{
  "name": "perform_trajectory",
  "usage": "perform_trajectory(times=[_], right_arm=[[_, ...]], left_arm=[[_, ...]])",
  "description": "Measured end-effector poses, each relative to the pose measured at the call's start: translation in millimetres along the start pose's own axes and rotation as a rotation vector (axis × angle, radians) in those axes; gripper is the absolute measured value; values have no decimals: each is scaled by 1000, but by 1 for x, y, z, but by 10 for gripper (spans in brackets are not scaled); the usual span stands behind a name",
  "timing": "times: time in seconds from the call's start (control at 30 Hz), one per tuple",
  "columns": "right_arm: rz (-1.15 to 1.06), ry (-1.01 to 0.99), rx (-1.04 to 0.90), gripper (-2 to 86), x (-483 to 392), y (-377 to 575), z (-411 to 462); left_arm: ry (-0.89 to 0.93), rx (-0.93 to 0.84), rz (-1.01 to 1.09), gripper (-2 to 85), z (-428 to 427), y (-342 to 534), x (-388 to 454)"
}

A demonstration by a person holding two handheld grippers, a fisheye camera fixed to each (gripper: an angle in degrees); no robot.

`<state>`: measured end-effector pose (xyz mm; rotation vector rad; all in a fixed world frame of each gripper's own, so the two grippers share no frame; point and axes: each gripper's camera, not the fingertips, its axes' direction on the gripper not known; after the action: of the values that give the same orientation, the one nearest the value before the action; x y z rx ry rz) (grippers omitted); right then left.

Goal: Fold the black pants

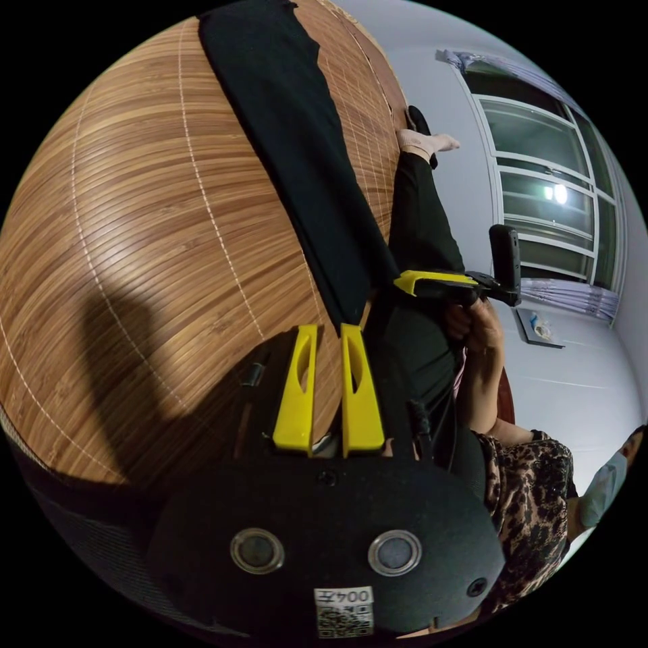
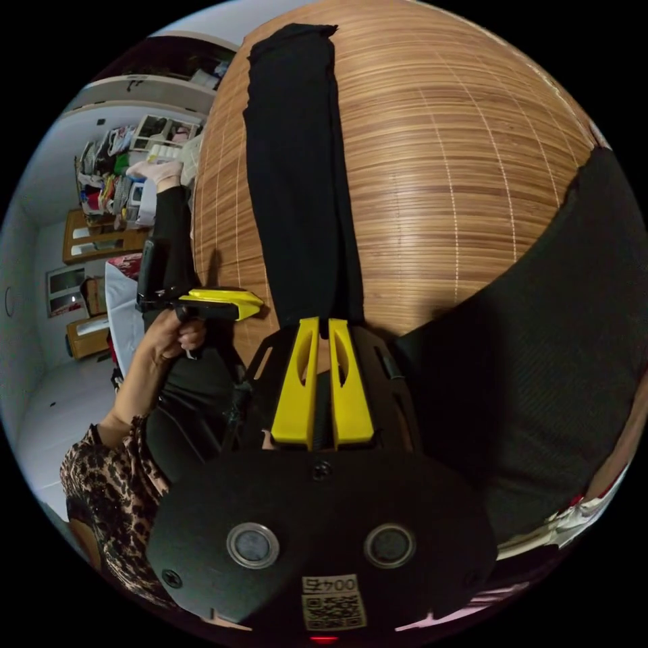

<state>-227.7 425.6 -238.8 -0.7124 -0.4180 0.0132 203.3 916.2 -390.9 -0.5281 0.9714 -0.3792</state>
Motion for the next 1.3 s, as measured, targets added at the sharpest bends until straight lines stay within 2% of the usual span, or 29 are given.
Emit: perform_trajectory(times=[0.13, 0.3, 0.47, 0.57, 0.7, 1.07, 1.23, 1.3], right_arm=[[18, -35, 21, 40, 2, 0, -3], [65, 65, 80, 47, -7, 0, -5], [79, 55, 101, 64, -11, -3, -5], [84, 22, 111, 77, -12, -4, -6], [87, -18, 123, 80, -14, -6, -6], [70, -29, 124, 74, -32, -15, -1], [74, -22, 119, 70, -40, -19, 1], [72, -24, 114, 68, -44, -22, 3]], left_arm=[[-9, 1, 7, 48, 5, 1, 3], [-75, 45, 88, 34, 8, 6, 26], [90, 48, -8, 48, 36, 10, 20], [72, 66, -55, 66, 41, 10, 15], [148, 85, -104, 69, 44, 8, 9], [121, 70, -109, 36, 64, 9, 15], [74, 106, -69, 14, 56, 19, 30], [106, 127, -91, 11, 55, 25, 26]])
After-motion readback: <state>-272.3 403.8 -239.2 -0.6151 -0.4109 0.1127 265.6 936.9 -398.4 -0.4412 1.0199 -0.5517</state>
